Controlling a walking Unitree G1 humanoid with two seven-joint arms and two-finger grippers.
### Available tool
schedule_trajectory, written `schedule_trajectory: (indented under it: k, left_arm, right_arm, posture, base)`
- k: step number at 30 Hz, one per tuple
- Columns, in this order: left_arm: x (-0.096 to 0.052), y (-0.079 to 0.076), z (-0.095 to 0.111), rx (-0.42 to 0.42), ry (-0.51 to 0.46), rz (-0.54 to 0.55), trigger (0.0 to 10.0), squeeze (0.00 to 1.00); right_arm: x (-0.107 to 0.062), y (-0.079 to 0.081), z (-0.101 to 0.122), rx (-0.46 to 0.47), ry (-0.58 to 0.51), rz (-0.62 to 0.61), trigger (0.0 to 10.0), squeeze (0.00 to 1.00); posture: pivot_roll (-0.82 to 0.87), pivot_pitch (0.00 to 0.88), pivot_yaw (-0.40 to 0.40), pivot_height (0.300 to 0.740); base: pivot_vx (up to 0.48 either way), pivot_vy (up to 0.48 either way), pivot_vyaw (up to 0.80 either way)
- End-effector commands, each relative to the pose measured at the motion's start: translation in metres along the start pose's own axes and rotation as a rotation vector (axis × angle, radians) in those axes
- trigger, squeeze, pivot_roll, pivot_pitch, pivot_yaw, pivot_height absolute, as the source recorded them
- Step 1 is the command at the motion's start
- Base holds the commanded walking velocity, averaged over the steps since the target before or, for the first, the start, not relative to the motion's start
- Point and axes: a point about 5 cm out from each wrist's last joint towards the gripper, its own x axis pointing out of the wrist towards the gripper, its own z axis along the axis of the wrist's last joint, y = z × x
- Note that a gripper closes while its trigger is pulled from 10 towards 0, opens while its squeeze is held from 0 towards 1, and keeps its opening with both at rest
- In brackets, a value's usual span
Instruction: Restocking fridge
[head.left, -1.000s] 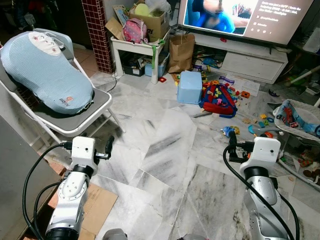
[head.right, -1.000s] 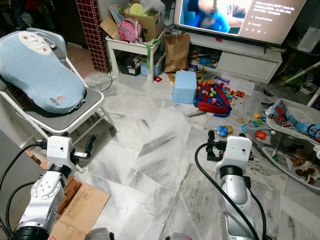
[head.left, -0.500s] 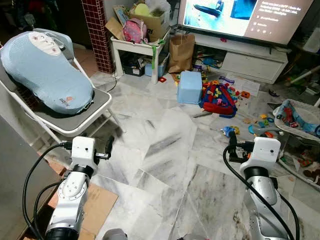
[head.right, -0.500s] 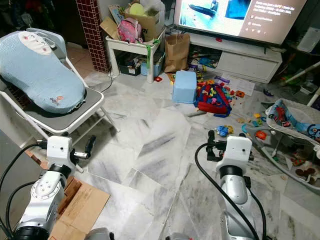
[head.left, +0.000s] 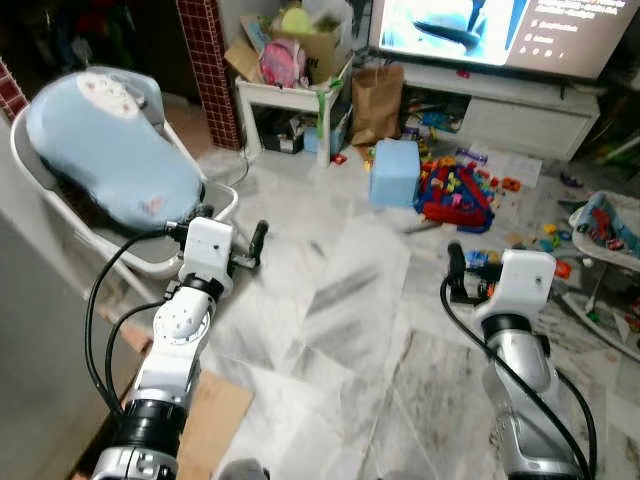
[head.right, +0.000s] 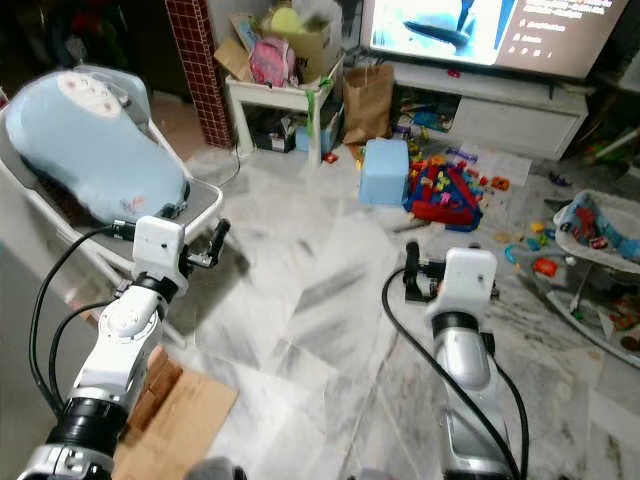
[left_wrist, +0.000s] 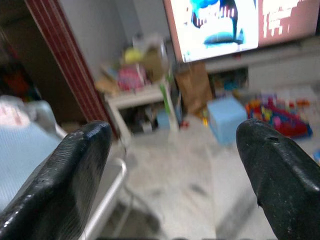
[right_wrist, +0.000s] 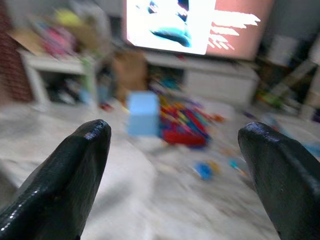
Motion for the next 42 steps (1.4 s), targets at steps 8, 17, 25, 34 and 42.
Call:
schedule_trajectory:
  k: [8, 17, 25, 34, 42]
  left_arm:
    - [-0.007, 0.008, -0.011, -0.031, 0.073, 0.058, 10.0, 0.0]
    - [-0.019, 0.011, -0.016, -0.033, 0.093, 0.103, 10.0, 0.0]
    - [-0.015, 0.008, -0.015, -0.038, 0.1, 0.073, 10.0, 0.0]
    - [-0.006, 0.006, -0.011, -0.041, 0.099, 0.047, 10.0, 0.0]
    - [-0.007, 0.006, -0.013, -0.041, 0.102, 0.045, 10.0, 0.0]
  right_arm:
    - [-0.003, -0.002, 0.008, -0.023, -0.005, -0.012, 10.0, 0.0]
    - [-0.01, -0.008, 0.008, -0.029, -0.011, 0.0, 10.0, 1.0]
    - [-0.005, -0.007, 0.013, -0.019, -0.017, -0.04, 10.0, 1.0]
    - [-0.008, -0.01, 0.014, 0.011, -0.037, -0.061, 0.0, 0.0]
    - [-0.006, -0.008, 0.013, 0.009, -0.02, -0.048, 2.2, 0.0]
  posture:
    - [0.0, 0.0, 0.039, 0.74]
    - [0.02, 0.0, 0.0, 0.74]
    - [0.0, 0.0, 0.018, 0.74]
    - [-0.01, 0.0, 0.033, 0.74]
    - [-0.01, 0.0, 0.031, 0.74]
  base:
    - [0.0, 0.0, 0.0]
    - [0.0, 0.0, 0.0]
    - [0.0, 0.0, 0.0]
    - [-0.055, 0.0, 0.0]
    - [-0.246, 0.0, 0.0]
